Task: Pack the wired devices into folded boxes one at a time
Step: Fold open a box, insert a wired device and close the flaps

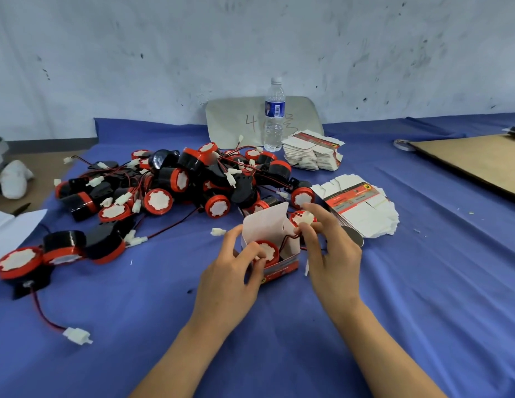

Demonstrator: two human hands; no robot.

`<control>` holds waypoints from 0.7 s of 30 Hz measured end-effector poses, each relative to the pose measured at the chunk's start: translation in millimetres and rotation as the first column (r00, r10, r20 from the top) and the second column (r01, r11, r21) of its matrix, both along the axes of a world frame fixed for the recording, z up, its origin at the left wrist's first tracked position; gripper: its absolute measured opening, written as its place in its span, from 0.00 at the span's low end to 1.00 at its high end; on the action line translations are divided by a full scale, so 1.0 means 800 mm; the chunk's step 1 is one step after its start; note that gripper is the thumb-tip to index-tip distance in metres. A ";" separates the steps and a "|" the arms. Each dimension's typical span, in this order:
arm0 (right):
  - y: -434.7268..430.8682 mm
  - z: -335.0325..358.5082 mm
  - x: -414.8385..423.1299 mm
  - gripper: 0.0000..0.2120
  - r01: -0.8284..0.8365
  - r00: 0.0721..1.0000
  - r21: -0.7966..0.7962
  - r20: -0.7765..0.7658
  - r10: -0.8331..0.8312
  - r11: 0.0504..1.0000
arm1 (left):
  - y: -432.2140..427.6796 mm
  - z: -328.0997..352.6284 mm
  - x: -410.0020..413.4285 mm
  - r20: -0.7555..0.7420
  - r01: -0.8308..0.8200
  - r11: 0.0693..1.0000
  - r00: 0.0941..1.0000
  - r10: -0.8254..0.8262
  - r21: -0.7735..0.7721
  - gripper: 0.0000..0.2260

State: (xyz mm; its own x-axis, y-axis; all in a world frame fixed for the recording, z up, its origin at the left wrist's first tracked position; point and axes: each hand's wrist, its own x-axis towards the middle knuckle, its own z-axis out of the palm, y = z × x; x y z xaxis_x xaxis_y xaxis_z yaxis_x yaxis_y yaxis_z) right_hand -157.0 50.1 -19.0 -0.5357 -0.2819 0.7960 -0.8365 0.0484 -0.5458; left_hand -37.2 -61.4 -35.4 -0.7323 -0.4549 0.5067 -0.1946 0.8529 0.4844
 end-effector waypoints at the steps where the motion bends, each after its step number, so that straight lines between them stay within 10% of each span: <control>1: 0.000 -0.001 -0.002 0.12 0.001 1.000 0.032 0.001 -0.001 0.999 | 0.001 0.000 0.000 -0.007 0.006 1.000 1.000 -0.006 0.010 0.03; 21: -0.020 -0.014 -0.002 0.07 0.347 0.910 0.386 -0.357 -0.208 0.855 | 0.005 -0.005 -0.001 -0.050 0.033 0.995 0.998 -0.028 0.089 0.16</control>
